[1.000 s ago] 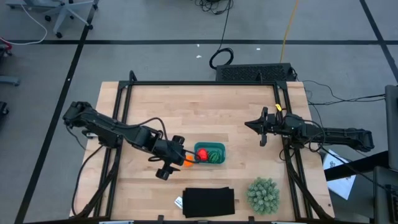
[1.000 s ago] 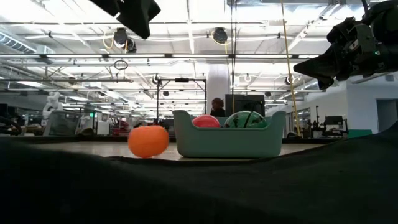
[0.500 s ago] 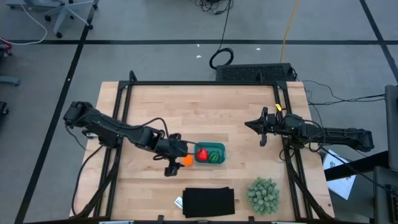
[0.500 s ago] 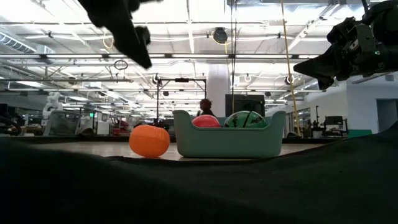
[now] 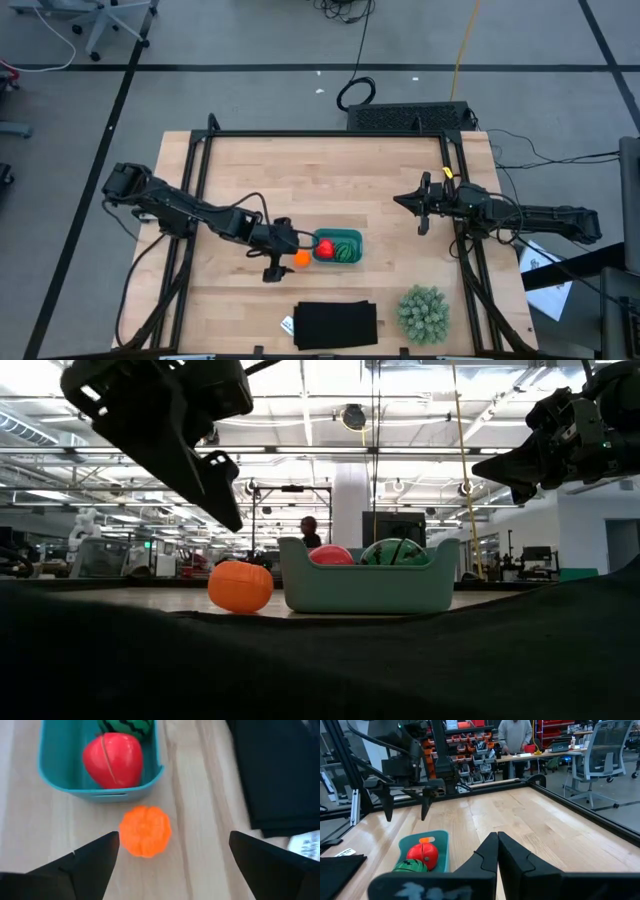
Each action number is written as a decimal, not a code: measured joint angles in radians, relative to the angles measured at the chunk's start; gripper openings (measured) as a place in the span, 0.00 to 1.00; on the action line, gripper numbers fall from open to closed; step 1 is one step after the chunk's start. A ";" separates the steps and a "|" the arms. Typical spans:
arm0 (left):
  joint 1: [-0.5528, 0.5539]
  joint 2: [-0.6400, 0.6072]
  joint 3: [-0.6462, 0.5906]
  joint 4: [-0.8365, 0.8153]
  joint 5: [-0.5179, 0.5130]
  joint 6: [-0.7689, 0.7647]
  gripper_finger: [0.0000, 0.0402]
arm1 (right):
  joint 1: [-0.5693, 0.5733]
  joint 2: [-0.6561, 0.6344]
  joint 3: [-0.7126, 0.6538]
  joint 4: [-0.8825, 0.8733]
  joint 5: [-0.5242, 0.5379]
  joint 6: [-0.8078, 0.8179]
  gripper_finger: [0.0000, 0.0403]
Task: Pick and placing Produce into tupperware
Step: Put the orange pumpkin into the blue container
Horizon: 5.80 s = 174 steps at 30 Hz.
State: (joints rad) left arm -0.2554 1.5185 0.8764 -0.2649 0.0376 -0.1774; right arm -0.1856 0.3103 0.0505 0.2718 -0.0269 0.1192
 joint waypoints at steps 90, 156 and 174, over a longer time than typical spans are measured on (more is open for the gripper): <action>0.071 0.232 -0.001 0.177 0.040 0.151 0.66 | -0.001 0.016 0.000 -0.008 0.002 -0.012 0.00; 0.384 -0.593 0.000 -0.158 0.117 0.366 0.67 | -0.003 0.037 0.000 0.008 0.004 -0.009 0.00; 0.384 -0.593 0.000 -0.179 0.111 0.358 0.67 | -0.003 0.037 0.000 0.008 0.005 -0.008 0.00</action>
State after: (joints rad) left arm 0.1287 0.9253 0.8764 -0.4439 0.1490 0.1802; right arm -0.1883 0.3477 0.0505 0.2794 -0.0223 0.1112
